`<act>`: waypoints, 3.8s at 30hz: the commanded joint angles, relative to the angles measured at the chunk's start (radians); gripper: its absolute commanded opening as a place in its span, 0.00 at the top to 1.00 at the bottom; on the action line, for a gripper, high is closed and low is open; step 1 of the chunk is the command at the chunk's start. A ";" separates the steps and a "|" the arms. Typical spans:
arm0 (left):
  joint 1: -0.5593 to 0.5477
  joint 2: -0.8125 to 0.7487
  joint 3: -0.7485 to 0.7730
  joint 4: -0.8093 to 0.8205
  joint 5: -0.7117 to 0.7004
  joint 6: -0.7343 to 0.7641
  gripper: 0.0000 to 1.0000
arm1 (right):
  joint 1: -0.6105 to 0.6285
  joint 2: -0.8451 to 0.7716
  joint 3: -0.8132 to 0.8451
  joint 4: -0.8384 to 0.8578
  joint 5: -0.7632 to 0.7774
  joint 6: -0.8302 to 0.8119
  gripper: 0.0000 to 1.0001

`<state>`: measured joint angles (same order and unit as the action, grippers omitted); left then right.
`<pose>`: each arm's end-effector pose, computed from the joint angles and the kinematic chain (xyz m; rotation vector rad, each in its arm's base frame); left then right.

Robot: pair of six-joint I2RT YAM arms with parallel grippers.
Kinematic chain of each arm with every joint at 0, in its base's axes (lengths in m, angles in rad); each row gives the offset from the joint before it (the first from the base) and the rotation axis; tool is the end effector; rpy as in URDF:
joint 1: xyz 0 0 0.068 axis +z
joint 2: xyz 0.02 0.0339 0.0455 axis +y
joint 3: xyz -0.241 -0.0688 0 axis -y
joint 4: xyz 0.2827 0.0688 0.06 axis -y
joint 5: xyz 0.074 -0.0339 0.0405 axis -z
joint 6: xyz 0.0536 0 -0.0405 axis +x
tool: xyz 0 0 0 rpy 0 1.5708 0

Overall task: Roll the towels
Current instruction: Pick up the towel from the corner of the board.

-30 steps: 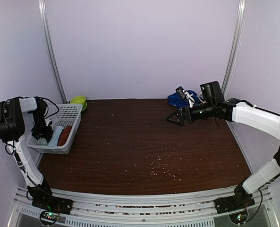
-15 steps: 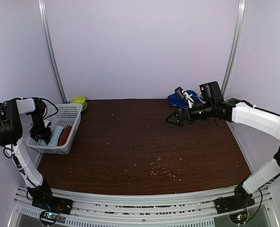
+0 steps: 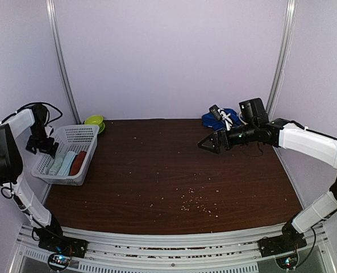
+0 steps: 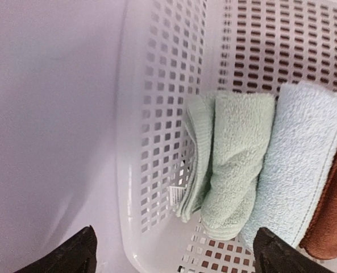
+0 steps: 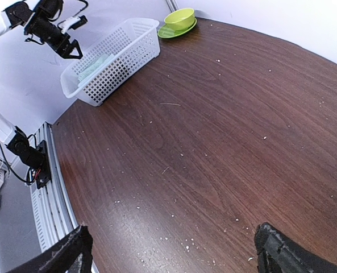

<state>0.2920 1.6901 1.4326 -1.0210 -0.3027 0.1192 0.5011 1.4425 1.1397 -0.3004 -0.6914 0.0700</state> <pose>0.3530 0.1228 0.2190 -0.3122 2.8573 0.5154 0.3097 0.2086 0.2601 -0.8663 2.0344 1.0724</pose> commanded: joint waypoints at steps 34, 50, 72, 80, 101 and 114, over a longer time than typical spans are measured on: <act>-1.019 -0.210 -0.198 0.789 0.007 -0.277 0.02 | -0.186 0.291 0.281 -0.031 0.884 -0.155 0.00; -1.021 -0.487 -0.392 0.942 -0.160 -0.309 0.02 | -0.204 0.947 1.085 -0.172 0.983 -0.163 0.00; -1.021 -0.501 -0.439 0.883 -0.052 -0.224 0.02 | -0.259 1.237 1.169 0.038 1.132 -0.424 0.06; -1.021 -0.510 -0.442 0.897 -0.065 -0.209 0.02 | -0.242 1.293 1.163 0.139 1.159 -0.604 0.20; -1.021 -0.641 -0.579 1.049 -0.200 -0.246 0.02 | -0.050 0.778 0.737 0.083 1.030 -0.579 1.00; -1.022 -0.519 -0.557 1.057 0.311 -0.184 0.02 | 0.019 0.155 0.415 -0.178 0.374 -0.347 1.00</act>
<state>-0.7334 1.1599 0.8627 -0.0299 -0.2111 -0.0933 0.5163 1.6855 1.6749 -0.4099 -0.0612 -0.3656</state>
